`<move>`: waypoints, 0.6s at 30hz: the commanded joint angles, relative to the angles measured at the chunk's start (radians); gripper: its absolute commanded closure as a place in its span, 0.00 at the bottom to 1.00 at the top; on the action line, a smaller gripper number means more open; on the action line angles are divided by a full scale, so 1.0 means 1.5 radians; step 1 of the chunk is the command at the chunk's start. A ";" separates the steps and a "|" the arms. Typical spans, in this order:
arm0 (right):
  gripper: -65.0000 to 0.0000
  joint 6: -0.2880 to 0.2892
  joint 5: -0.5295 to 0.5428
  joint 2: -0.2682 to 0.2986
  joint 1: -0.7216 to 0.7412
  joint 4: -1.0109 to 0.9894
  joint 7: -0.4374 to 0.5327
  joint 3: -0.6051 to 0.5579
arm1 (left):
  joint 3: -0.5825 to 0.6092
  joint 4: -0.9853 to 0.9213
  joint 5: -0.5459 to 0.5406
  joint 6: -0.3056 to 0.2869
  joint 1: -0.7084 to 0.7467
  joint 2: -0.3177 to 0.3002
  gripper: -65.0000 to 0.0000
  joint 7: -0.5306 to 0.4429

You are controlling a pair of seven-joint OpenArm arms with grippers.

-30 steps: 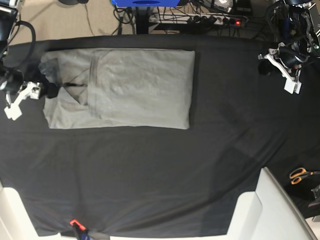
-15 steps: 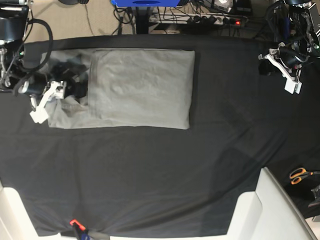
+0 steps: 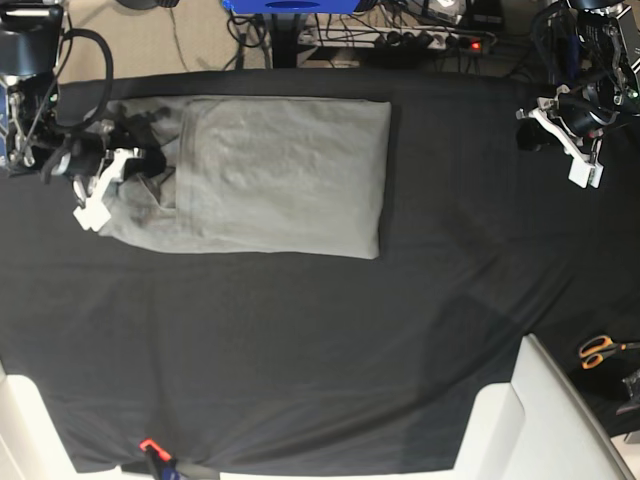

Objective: Fold the T-shirt properly
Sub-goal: 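Grasp the shirt's side with the right gripper and lift it over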

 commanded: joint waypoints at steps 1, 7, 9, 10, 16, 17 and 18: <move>0.98 0.001 0.000 0.007 0.007 0.009 0.001 0.002 | -0.003 0.009 -0.010 -0.006 0.000 -0.010 1.00 -0.010; 0.99 0.001 0.000 0.007 0.018 0.011 0.000 0.002 | -0.003 0.009 -0.010 -0.006 0.000 -0.010 1.00 -0.010; 0.99 0.001 0.000 0.005 0.014 0.050 0.000 0.000 | -0.003 0.008 -0.010 -0.006 0.000 -0.010 1.00 -0.010; 0.99 0.001 0.000 0.005 0.005 0.077 0.000 -0.001 | -0.003 0.008 -0.010 -0.006 0.000 -0.010 1.00 -0.010; 0.99 -0.085 0.001 -0.013 -0.049 0.279 -0.028 -0.038 | -0.003 0.008 -0.010 -0.006 0.000 -0.009 1.00 -0.010; 0.99 -0.118 0.001 -0.016 -0.053 0.299 -0.039 -0.045 | -0.003 0.008 -0.010 -0.006 0.000 -0.006 1.00 -0.010; 0.99 -0.149 0.001 -0.024 -0.056 0.319 -0.044 -0.057 | -0.003 0.008 -0.010 -0.006 -0.001 -0.003 1.00 -0.010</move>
